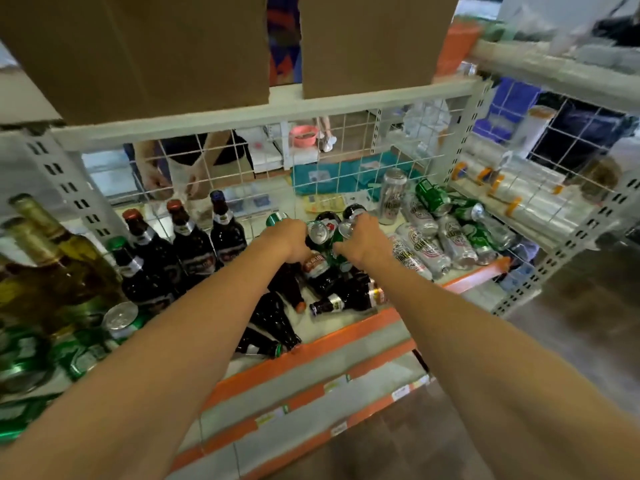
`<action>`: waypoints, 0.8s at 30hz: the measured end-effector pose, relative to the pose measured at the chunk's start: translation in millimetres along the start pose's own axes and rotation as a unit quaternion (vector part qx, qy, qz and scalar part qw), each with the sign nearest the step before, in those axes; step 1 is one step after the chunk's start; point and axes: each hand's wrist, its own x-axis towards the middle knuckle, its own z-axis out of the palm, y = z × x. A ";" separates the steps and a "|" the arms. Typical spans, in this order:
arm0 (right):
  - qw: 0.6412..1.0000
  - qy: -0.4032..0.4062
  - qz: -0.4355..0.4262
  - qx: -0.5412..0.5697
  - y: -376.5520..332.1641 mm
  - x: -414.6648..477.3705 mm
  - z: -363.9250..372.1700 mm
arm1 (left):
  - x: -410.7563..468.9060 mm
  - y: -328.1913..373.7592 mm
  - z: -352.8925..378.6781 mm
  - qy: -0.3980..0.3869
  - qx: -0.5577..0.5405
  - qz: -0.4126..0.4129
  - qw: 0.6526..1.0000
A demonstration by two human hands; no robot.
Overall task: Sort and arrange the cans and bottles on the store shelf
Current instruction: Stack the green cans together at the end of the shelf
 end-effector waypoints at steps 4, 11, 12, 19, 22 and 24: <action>0.999 -0.008 -0.041 0.027 -21.7 -16.2 -22.5 | -28.8 -5.8 -18.9 0.020 0.014 -0.018 1.000; 0.987 -0.023 -0.125 0.103 -104.5 -55.9 -48.7 | -104.9 -47.2 -57.4 0.048 -0.026 -0.056 0.997; 0.984 -0.030 -0.141 0.109 -120.2 -66.3 -49.2 | -119.3 -57.6 -60.1 0.052 -0.034 -0.064 0.996; 0.960 -0.080 -0.249 0.102 -233.5 -165.2 -26.9 | -252.3 -154.6 -71.8 0.097 -0.080 -0.145 0.981; 0.945 -0.101 -0.296 0.093 -284.7 -216.7 -11.1 | -315.5 -200.3 -78.8 0.098 -0.081 -0.194 0.973; 0.937 -0.118 -0.320 0.080 -317.7 -252.2 0.1 | -359.9 -226.6 -81.5 0.109 -0.072 -0.222 0.966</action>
